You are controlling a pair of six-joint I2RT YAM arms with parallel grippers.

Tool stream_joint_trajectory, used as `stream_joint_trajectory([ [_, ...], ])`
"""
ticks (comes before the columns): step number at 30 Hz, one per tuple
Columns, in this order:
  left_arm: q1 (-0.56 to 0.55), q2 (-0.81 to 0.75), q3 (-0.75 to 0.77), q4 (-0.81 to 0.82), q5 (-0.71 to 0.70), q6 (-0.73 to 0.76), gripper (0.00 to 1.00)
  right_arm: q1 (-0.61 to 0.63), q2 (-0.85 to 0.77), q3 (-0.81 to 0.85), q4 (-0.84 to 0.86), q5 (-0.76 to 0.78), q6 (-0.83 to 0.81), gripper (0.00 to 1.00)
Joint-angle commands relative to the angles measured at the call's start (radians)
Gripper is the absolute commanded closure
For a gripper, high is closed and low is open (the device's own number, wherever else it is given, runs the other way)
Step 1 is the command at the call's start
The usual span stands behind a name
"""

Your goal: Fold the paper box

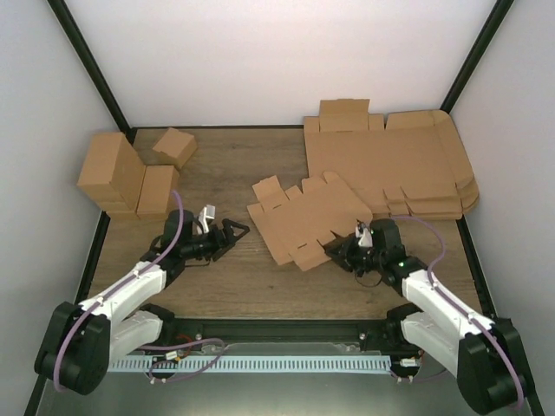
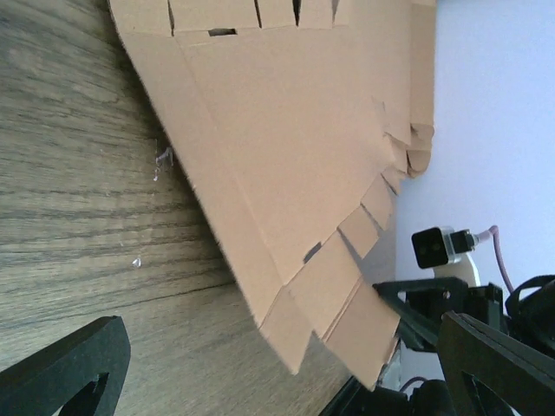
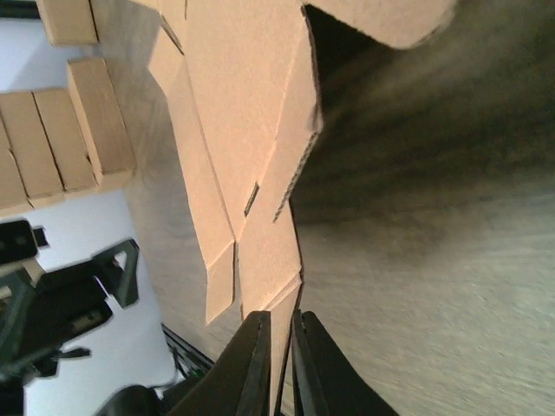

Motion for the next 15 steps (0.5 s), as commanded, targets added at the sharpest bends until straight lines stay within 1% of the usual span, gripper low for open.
stream_joint_trajectory([
  [1, -0.057, 0.039, 0.027, 0.053, -0.099, -0.039, 0.00, 0.035, -0.082, -0.064, -0.030, -0.007, 0.015, 0.84],
  [2, -0.061, 0.056, 0.027, 0.050, -0.106, -0.042, 0.00, 0.036, -0.094, -0.079, -0.038, -0.014, 0.002, 0.77],
  [4, -0.069, 0.086, 0.025, 0.043, -0.119, -0.050, 0.00, 0.036, -0.108, -0.075, -0.081, 0.010, -0.052, 0.59],
  [6, -0.077, 0.111, 0.019, 0.049, -0.135, -0.061, 0.00, 0.036, -0.111, -0.027, -0.155, 0.072, -0.116, 0.34],
  [7, -0.084, 0.119, 0.017, 0.055, -0.141, -0.066, 0.00, 0.036, -0.106, 0.001, -0.201, 0.104, -0.149, 0.26],
  [9, -0.100, 0.135, 0.018, 0.069, -0.157, -0.073, 0.00, 0.036, -0.092, 0.053, -0.251, 0.161, -0.215, 0.24],
  [12, -0.124, 0.169, 0.030, 0.094, -0.182, -0.078, 0.04, 0.036, -0.068, 0.121, -0.280, 0.216, -0.331, 0.24],
  [15, -0.142, 0.232, 0.060, 0.104, -0.202, -0.062, 0.09, 0.036, -0.038, 0.180, -0.283, 0.214, -0.460, 0.25],
])
